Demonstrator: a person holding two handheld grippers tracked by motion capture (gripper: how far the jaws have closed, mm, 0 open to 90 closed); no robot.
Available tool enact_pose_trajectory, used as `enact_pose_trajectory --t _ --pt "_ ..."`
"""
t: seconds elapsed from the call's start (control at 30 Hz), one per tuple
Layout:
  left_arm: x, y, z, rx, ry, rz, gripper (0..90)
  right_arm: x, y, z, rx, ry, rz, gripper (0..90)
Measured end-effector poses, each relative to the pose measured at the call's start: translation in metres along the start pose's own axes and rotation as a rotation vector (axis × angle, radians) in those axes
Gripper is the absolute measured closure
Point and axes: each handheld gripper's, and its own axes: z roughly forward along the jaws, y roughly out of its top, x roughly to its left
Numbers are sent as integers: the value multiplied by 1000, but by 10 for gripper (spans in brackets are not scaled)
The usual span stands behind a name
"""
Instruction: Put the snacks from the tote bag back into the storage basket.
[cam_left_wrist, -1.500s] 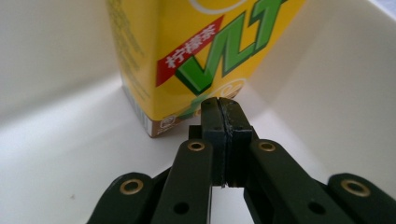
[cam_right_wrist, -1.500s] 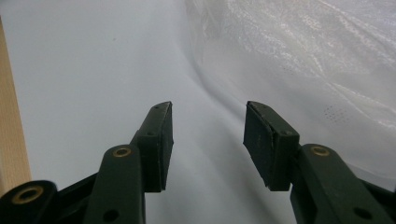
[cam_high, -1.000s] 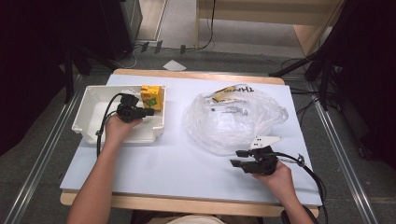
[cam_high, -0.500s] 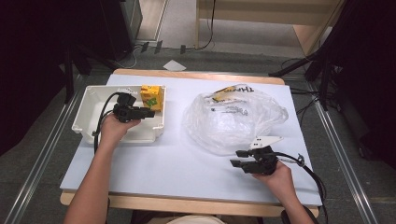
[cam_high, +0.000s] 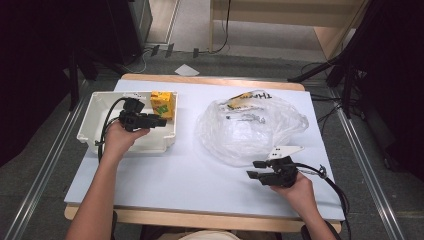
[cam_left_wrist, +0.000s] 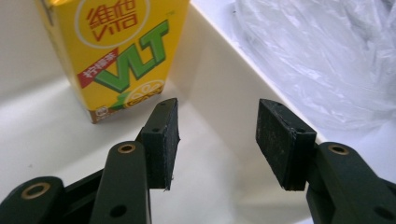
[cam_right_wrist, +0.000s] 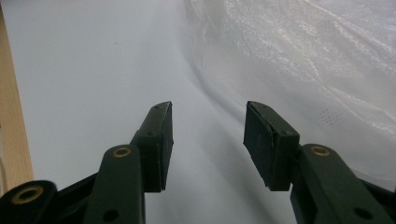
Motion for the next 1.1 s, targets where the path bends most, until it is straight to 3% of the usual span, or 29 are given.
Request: enact_pose_trajectory --t 0.4,0.63,0.83,0.97,1.1 --pt "-17 2 -13 -27 -14 15 489 -1 0 0 -4 0 -5 535" --pt "-30 4 -16 -41 -28 42 497 -2 1 0 -6 -3 -6 536" --pt "-42 5 -13 -25 -36 77 496 -3 2 -1 -13 -1 -5 536" --pt "-54 7 -13 -16 -37 106 488 -4 3 -1 -15 1 -1 536" --pt "-67 9 -13 -30 -65 124 482 -5 3 -1 -15 0 3 535"
